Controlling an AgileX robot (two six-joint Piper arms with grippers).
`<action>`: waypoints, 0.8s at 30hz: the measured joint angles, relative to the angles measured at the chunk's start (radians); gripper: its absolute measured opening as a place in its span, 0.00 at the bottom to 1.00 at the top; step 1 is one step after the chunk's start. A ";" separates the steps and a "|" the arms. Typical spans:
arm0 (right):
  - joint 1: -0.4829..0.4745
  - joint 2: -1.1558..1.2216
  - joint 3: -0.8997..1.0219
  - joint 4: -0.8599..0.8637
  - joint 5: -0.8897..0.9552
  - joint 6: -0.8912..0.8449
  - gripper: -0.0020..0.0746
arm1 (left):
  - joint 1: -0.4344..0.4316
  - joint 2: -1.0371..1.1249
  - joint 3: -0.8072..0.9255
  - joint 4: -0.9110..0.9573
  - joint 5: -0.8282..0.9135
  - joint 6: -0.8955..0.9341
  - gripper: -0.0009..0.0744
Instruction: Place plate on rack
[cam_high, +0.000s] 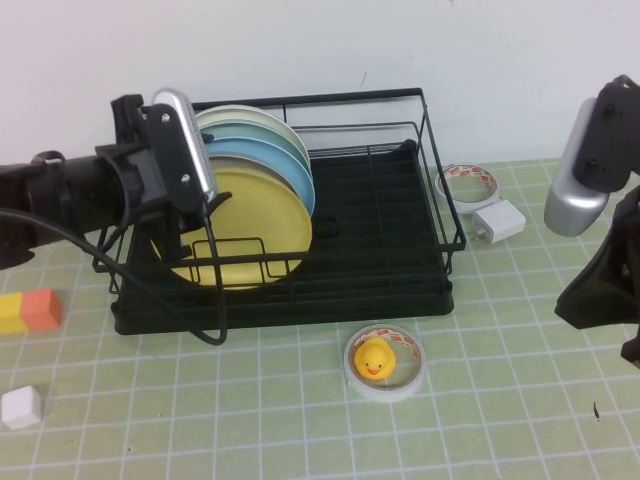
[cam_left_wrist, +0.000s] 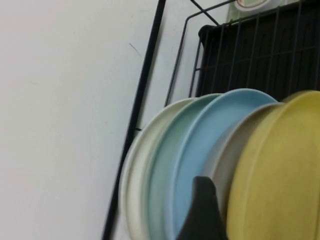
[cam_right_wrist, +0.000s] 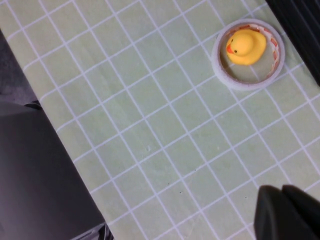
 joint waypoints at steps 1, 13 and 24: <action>0.000 0.000 0.000 -0.007 0.000 0.008 0.03 | 0.000 -0.008 0.000 0.000 0.000 0.000 0.64; 0.000 -0.108 0.004 -0.360 0.020 0.299 0.03 | 0.000 -0.293 0.000 -0.007 -0.242 -0.649 0.10; -0.002 -0.384 0.277 -0.618 -0.149 0.589 0.03 | 0.000 -0.639 0.224 -0.037 -0.424 -1.200 0.01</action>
